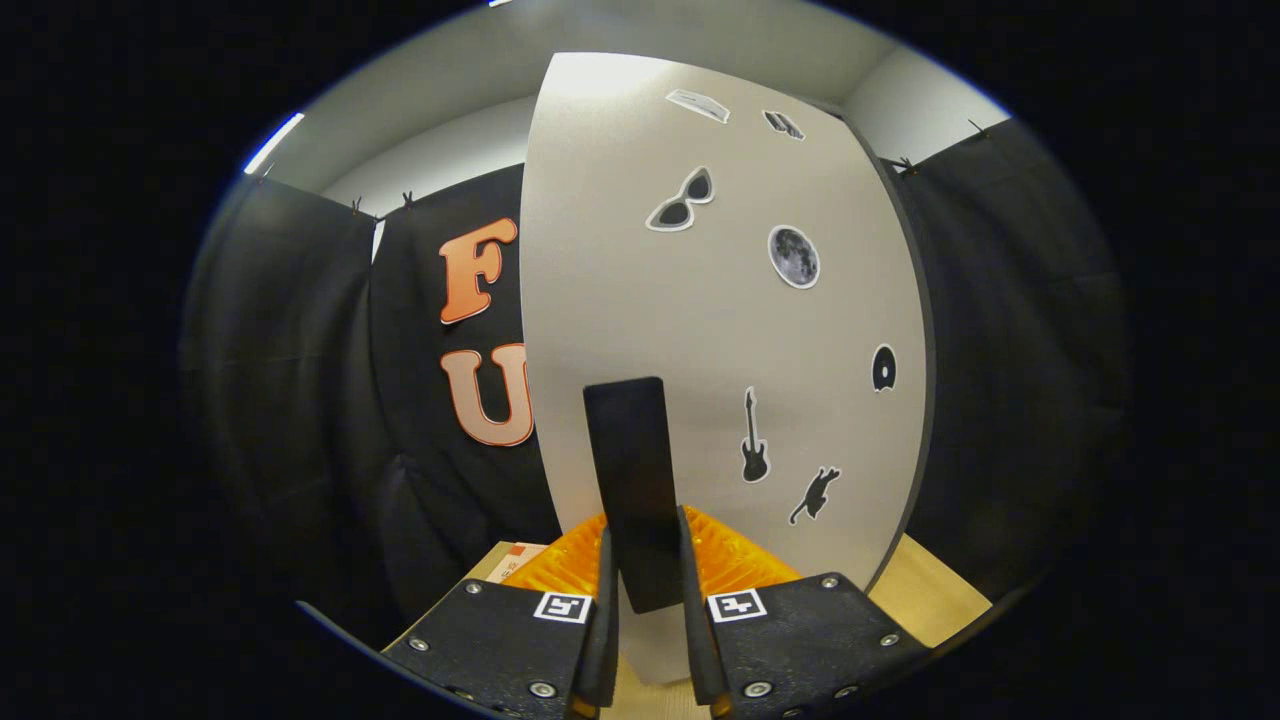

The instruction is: Open the shoe cabinet door, grab the shoes and put them into the shoe cabinet, then close the shoe cabinet door.

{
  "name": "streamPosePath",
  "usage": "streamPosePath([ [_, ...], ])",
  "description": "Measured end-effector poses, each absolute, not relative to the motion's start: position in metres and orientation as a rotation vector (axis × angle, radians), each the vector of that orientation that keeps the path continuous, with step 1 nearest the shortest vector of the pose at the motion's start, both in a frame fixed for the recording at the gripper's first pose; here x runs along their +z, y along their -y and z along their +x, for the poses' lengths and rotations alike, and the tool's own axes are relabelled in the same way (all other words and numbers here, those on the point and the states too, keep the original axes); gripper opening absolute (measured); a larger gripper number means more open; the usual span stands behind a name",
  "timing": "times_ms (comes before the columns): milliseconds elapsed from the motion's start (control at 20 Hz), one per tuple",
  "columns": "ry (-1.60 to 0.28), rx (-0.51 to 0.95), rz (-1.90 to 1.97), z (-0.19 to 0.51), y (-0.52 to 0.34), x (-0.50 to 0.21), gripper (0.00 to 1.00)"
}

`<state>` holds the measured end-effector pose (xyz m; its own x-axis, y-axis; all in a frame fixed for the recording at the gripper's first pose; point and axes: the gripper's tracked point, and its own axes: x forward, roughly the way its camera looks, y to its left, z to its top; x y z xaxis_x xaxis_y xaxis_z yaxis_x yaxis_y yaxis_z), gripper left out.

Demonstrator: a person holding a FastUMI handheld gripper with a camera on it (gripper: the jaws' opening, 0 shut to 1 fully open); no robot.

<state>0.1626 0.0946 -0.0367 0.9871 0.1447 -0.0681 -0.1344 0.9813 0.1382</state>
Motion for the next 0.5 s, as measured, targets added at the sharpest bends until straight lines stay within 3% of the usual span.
streamPosePath([
  [500,-0.081,0.077,0.124,0.109,-0.037,-0.039,0.28],
])
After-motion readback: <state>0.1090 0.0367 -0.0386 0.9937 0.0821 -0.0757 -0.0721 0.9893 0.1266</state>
